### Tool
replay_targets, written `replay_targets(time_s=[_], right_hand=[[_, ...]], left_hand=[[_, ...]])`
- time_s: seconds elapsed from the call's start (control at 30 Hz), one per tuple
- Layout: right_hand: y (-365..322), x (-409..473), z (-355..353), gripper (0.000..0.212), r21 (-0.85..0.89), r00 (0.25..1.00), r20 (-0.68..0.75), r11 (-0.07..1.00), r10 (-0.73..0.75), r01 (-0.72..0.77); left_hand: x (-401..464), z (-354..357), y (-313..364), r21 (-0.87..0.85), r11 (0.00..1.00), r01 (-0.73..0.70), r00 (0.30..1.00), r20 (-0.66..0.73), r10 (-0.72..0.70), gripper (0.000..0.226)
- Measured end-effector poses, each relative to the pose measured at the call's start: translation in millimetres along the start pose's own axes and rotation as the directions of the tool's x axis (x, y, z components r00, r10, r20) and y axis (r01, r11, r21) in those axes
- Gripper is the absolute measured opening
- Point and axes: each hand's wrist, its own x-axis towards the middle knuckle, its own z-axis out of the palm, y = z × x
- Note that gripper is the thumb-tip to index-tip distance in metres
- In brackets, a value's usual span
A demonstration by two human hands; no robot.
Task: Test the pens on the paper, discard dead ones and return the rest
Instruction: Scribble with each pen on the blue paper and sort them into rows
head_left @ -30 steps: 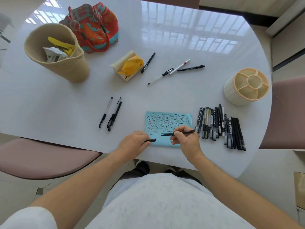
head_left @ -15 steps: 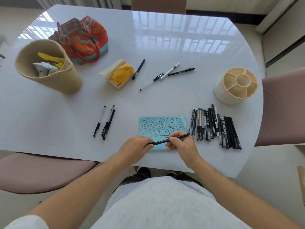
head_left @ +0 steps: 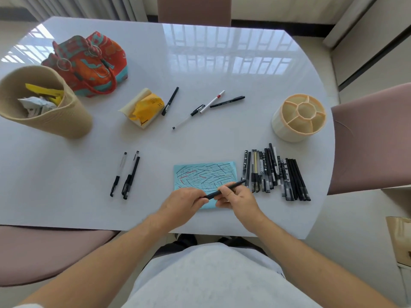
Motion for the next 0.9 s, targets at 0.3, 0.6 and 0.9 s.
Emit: replay_targets(time_s=[0.3,0.6,0.9], right_hand=[[-45.7,47.2,-104.8,0.013,-0.771,0.952,-0.262,0.628,-0.161,-0.106],[-65.0,72.5,-91.8,0.028,-0.909,0.938,-0.173,0.416,-0.3,-0.035],[-153.5,204.4,-40.1,0.045,-0.974,0.919,0.005,0.207,-0.395,0.095]], left_hand=[[-0.9,-10.8,-36.8,0.019,0.989,0.145,0.987,-0.078,-0.143,0.026],[-10.1,-11.8,-58.0,0.007,0.974,0.226,0.969,-0.1,-0.224,0.032],[-16.1,-14.8,-73.2,0.052,0.97,0.238,0.969,0.05,-0.24,0.042]])
